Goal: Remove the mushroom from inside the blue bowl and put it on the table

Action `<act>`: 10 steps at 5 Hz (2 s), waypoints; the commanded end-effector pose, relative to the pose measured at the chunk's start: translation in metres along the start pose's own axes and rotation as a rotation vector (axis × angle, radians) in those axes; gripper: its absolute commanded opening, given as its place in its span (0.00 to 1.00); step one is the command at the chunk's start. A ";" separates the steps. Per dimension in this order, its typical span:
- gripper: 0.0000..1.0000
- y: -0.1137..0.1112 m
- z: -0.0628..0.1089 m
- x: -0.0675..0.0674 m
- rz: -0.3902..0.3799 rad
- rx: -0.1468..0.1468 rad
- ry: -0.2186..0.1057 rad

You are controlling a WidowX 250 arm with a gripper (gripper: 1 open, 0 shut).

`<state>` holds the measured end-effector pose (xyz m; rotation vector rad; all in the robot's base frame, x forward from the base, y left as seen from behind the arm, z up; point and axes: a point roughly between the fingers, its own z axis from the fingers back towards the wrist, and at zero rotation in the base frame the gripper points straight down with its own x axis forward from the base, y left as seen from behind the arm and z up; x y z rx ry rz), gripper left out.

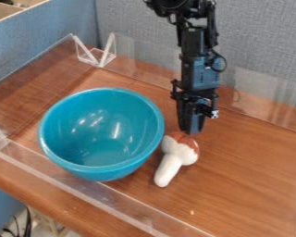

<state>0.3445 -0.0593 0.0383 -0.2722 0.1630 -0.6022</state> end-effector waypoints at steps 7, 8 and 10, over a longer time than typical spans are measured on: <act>0.00 -0.015 0.033 0.038 -0.135 0.018 -0.082; 0.00 -0.019 0.043 0.047 -0.156 0.016 -0.083; 1.00 -0.009 0.047 0.037 -0.203 0.009 -0.083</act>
